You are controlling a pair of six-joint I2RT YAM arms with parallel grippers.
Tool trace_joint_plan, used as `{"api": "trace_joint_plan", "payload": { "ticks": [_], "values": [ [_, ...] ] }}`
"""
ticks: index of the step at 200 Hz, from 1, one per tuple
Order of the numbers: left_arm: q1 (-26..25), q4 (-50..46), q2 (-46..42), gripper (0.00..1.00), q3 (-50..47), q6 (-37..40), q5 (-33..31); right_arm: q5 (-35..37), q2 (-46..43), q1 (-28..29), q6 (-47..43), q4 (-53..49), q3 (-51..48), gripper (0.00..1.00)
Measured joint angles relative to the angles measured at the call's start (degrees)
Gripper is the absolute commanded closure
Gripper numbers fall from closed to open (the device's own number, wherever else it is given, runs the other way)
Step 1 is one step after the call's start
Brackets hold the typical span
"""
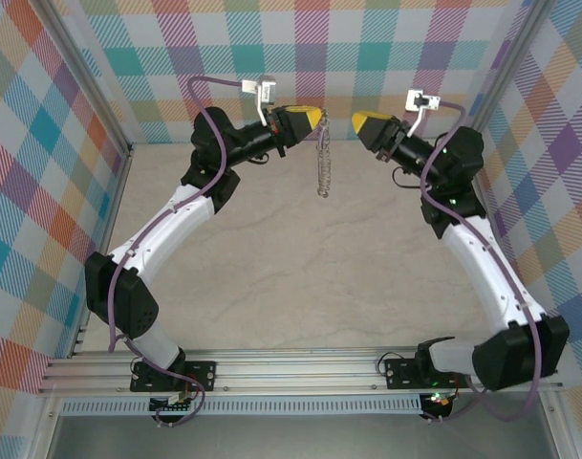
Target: Put the keys on the keyring
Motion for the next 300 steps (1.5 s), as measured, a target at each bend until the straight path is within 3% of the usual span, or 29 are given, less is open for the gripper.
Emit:
{"api": "trace_joint_plan", "payload": {
  "ticks": [53, 120, 266, 300],
  "values": [
    [0.00, 3.13, 0.02, 1.00, -0.02, -1.77, 1.73, -6.29, 9.75, -0.15, 10.84, 14.82, 4.00, 0.69],
    [0.00, 4.04, 0.02, 1.00, -0.02, -2.58, 1.90, -9.31, 11.85, 0.07, 19.76, 27.61, 4.50, 0.67],
    [0.00, 5.35, 0.83, 1.00, -0.02, -4.26, 2.36, -10.49, 15.32, 2.95, 21.22, 28.94, 4.59, 0.75],
    [0.00, 5.35, 0.83, 1.00, -0.02, -4.26, 2.43, -10.49, 15.37, 3.02, 21.24, 28.98, 4.59, 0.69]
  ]
}}
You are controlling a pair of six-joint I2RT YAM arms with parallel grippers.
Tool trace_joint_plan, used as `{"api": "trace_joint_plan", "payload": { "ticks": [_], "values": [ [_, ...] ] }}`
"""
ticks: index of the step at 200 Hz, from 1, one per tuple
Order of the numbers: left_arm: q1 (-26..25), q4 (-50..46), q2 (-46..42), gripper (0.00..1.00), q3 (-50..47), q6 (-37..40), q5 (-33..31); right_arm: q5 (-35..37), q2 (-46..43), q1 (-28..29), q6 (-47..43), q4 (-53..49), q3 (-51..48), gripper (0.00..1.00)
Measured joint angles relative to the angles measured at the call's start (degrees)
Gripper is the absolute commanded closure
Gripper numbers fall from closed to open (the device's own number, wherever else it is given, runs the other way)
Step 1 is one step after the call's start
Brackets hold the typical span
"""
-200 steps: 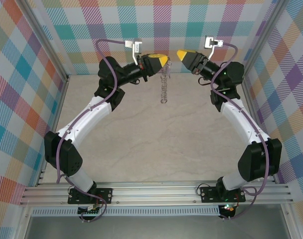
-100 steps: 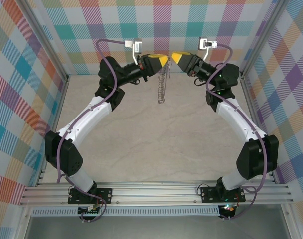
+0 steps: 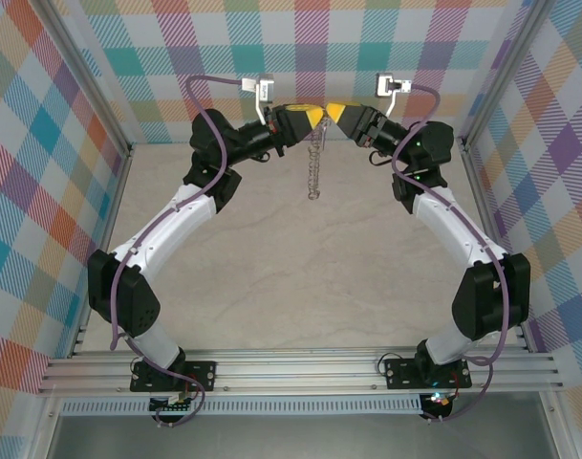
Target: Put the keys on the keyring
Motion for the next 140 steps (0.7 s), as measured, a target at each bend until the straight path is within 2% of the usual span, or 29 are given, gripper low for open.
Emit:
{"api": "trace_joint_plan", "payload": {
  "ticks": [28, 105, 140],
  "values": [
    [0.00, 0.00, 0.00, 1.00, 0.00, 0.00, 0.09, 0.28, 0.00, 0.02, 0.39, 0.59, -0.09, 0.67],
    [0.00, -0.02, 0.00, 1.00, 0.00, 0.00, 0.07, 1.73, -0.83, 0.20, 0.46, 4.02, -2.93, 0.72],
    [-0.02, -0.02, 0.00, 1.00, 0.00, 0.00, 0.07, 1.73, -0.83, 0.20, 1.66, 5.66, -4.04, 0.70]
  ]
}}
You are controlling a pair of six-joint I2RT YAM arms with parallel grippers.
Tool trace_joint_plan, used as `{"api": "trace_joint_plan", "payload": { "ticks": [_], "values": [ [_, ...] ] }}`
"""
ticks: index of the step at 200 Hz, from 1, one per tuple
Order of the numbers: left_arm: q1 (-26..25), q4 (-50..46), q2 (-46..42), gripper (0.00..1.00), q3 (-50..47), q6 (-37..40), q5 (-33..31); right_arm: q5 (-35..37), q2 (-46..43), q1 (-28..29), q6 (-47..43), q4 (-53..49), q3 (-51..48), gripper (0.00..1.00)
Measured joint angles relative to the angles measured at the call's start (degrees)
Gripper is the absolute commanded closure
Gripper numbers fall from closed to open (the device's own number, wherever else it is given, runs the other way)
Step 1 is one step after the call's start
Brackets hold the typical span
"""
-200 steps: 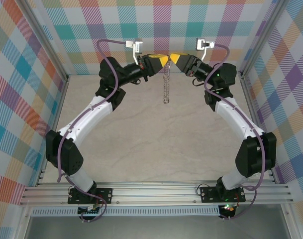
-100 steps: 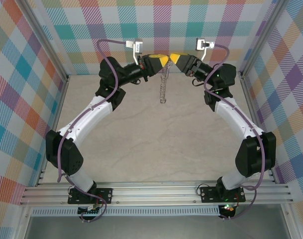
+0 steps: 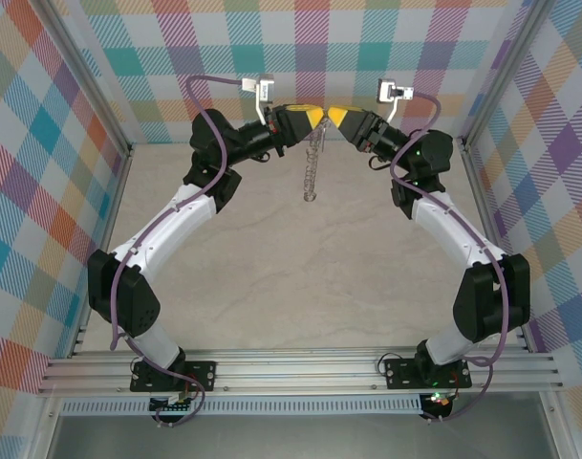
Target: Put the keys on the keyring
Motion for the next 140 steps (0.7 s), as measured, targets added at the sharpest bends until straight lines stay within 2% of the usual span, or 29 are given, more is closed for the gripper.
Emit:
{"api": "trace_joint_plan", "payload": {
  "ticks": [18, 89, 140],
  "values": [
    [0.02, 0.02, 0.00, 1.00, 0.00, 0.00, -0.02, 0.07, 0.00, 0.00, 0.46, 1.09, -0.61, 0.66],
    [0.02, -0.02, 0.52, 1.00, 0.00, 0.00, -0.13, 0.48, 0.00, 0.11, 1.73, 4.61, -1.49, 0.69],
    [0.02, -0.02, 0.70, 1.00, 0.00, 0.00, -0.20, 0.44, 0.00, 0.15, 3.08, 5.88, -1.49, 0.79]
  ]
}}
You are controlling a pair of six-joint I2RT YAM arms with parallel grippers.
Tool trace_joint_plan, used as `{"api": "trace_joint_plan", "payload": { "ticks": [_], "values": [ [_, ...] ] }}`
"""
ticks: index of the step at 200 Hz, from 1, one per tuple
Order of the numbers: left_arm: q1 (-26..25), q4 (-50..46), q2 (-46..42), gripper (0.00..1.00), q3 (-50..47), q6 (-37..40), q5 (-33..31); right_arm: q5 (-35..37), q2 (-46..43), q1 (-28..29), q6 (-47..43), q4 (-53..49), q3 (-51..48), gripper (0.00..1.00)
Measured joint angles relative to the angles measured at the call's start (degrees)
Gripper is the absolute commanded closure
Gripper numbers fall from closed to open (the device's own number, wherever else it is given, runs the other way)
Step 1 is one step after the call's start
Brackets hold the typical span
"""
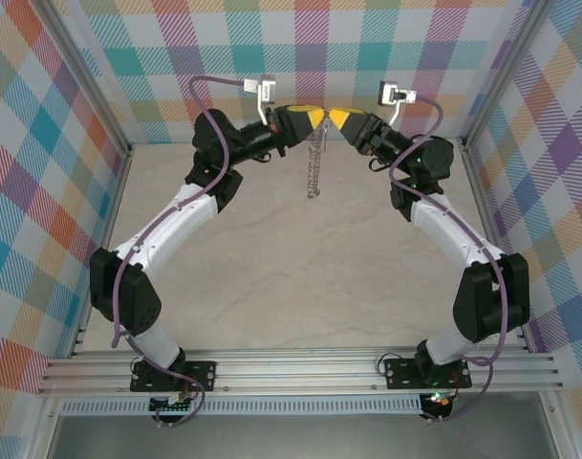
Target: Put the keys on the keyring
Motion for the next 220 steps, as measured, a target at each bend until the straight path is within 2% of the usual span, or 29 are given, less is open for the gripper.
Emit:
{"api": "trace_joint_plan", "payload": {
  "ticks": [17, 56, 94, 107, 121, 135, 151, 176, 202, 220],
  "values": [
    [-0.02, 0.00, 0.00, 1.00, 0.00, 0.00, 0.00, 0.00, 0.00, 0.00, 0.17, 0.02, 0.00, 0.78],
    [-0.02, 0.00, 0.00, 1.00, 0.00, 0.00, 0.00, -0.02, 0.02, 0.33, 0.81, -0.02, 0.00, 0.69],
    [-0.02, 0.00, 0.00, 1.00, 0.00, 0.00, 0.00, -0.02, 0.02, 0.87, 0.81, -0.24, 0.00, 0.68],
    [-0.02, 0.00, 0.00, 1.00, 0.00, 0.00, 0.00, 0.00, 0.02, 0.92, 0.74, -0.48, -0.04, 0.63],
    [-0.02, 0.00, 0.00, 1.00, 0.00, 0.00, 0.00, 0.26, -0.35, 0.52, -0.04, -1.14, -0.85, 0.53],
    [-0.02, -0.02, 0.00, 1.00, 0.00, 0.02, 0.00, 0.70, -1.81, -0.50, -0.59, -2.27, -3.56, 0.50],
    [-0.02, -0.04, 0.00, 1.00, 0.00, 0.02, 0.02, 1.36, -4.37, -3.41, -1.01, -4.00, -7.02, 0.51],
    [-0.02, -0.04, 0.00, 1.00, 0.00, 0.02, 0.09, 2.19, -7.61, -7.45, -1.95, -6.08, -8.37, 0.60],
    [-0.07, -0.02, 0.13, 1.00, 0.00, 0.00, 0.39, 1.20, -9.18, -7.41, -1.97, -5.57, -7.72, 0.65],
    [-0.11, -0.04, 0.31, 1.00, 0.00, 0.00, 0.66, 0.04, -8.70, -6.97, -1.33, -4.52, -6.51, 0.65]
  ]
}}
